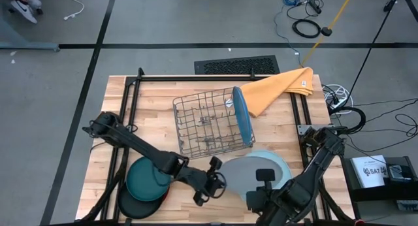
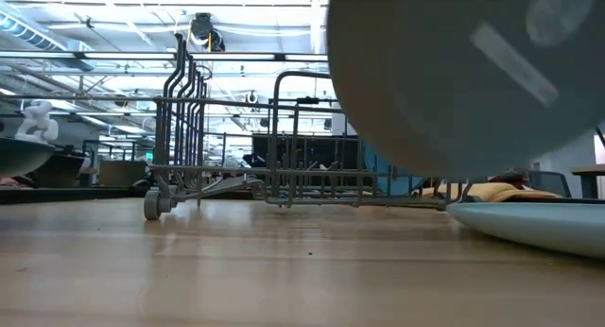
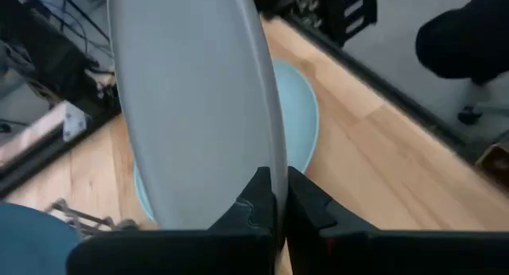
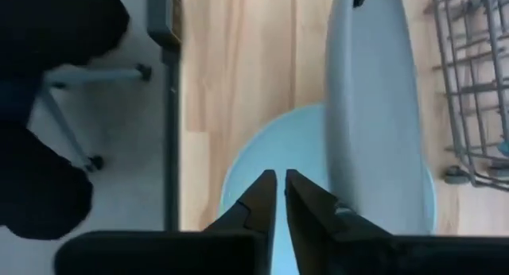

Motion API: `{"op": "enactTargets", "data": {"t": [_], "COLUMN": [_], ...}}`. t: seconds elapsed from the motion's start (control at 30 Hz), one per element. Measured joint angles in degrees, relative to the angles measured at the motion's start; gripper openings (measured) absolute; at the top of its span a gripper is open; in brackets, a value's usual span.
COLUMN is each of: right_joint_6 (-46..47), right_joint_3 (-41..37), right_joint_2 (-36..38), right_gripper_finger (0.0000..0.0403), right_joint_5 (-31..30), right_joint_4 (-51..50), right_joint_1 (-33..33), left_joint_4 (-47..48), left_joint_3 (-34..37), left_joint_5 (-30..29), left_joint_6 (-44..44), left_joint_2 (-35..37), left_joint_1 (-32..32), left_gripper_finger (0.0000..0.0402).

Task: Sort dishes
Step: Put the gray plate into the green dish rack

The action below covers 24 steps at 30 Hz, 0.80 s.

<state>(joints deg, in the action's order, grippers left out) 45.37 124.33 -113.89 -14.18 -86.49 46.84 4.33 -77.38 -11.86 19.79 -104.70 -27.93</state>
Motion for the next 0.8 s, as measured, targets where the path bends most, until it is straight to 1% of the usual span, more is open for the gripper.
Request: {"op": "enactTargets", "data": {"t": [0.2,0.23,0.3,0.37,0.43,0.5,0.6,0.7,0.8], "right_joint_6": [-2.0,-2.8,-4.4,-4.5,-5.3,-7.1,-9.5,-10.3,-11.1], "right_joint_3": [10.4,10.8,8.8,8.7,8.8,8.9,8.9,8.9,8.5], "right_joint_2": [0.1,0.6,3.6,5.8,7.4,8.2,8.7,8.8,8.6], "right_gripper_finger": [0.0083,0.009,0.0098,0.0101,0.0098,0.009,0.0073,0.0045,0.0012], "right_joint_5": [-4.6,-5.6,-6.5,-8.2,-11.4,-15.6,-21.6,-26.3,-29.8], "right_joint_4": [-1.7,-0.6,2.3,2.9,3.0,3.0,2.8,1.2,0.2], "right_joint_1": [1.9,2.4,3.4,4.6,6.4,8.5,11.4,13.4,14.5], "left_joint_4": [4.8,5.6,8.6,12.7,16.3,19.1,20.0,16.3,9.7], "left_joint_3": [0.0,0.0,0.0,0.0,0.0,0.0,0.0,0.0,-0.1], "left_joint_5": [0.2,-0.2,-1.4,-3.8,-6.6,-11.9,-22.9,-36.3,-47.7], "left_joint_6": [-1.0,-1.6,-2.8,-4.8,-7.1,-9.7,-13.0,-18.6,-28.6], "left_joint_2": [5.9,7.1,9.6,11.9,14.5,17.0,20.4,23.1,23.8], "left_joint_1": [-3.0,-3.5,-4.9,-6.3,-8.1,-10.3,-13.8,-15.9,-15.6], "left_gripper_finger": [0.0004,0.0004,0.0004,0.0004,0.0004,0.0004,0.0004,0.0004,0.0004]}}
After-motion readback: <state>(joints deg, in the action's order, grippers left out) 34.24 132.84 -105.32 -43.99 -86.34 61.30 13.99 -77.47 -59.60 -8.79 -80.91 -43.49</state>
